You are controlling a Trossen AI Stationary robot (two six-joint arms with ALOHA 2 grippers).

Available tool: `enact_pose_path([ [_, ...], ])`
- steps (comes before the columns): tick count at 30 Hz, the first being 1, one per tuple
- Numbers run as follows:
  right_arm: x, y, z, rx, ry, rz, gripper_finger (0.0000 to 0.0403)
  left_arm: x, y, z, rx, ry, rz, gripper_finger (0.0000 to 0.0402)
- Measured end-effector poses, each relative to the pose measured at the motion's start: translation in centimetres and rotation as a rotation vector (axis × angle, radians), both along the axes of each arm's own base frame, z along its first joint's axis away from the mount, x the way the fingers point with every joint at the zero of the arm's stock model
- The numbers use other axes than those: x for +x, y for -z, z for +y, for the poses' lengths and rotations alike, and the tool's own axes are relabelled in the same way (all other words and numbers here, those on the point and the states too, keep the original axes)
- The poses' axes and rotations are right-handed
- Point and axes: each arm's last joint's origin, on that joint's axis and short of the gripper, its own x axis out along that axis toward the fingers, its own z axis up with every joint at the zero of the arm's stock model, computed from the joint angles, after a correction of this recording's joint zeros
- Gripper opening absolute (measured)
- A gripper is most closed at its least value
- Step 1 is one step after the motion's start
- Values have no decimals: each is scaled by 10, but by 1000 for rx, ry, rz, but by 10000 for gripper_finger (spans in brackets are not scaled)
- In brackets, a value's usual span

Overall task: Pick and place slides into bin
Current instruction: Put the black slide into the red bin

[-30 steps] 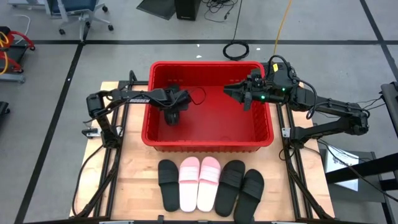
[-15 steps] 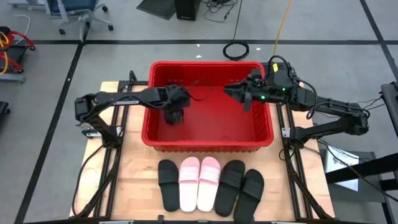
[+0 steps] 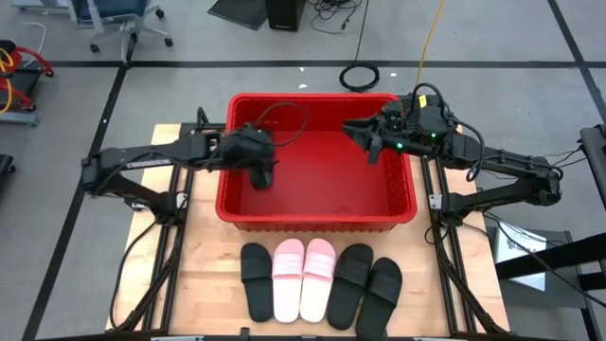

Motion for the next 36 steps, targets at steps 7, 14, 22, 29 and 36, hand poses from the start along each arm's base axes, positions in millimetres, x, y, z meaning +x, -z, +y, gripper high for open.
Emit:
enact_pose_path([
  [7, 7, 0, -1, 1, 0, -27, 130, -28, -36, -30, 2, 78, -191, 209],
  [14, 21, 2, -5, 72, -7, -99, 130, -52, -60, -53, -44, 149, -340, 209],
  [22, 31, 0, -7, 149, -24, -208, 130, -67, -81, -75, -107, 299, -519, 209],
  [29, 29, -13, -4, 133, -49, -346, 130, -72, -96, -93, -158, 363, -667, 209],
  [36, 28, -18, 0, 120, -102, -389, 130, -77, -102, -115, -174, 361, -736, 209],
])
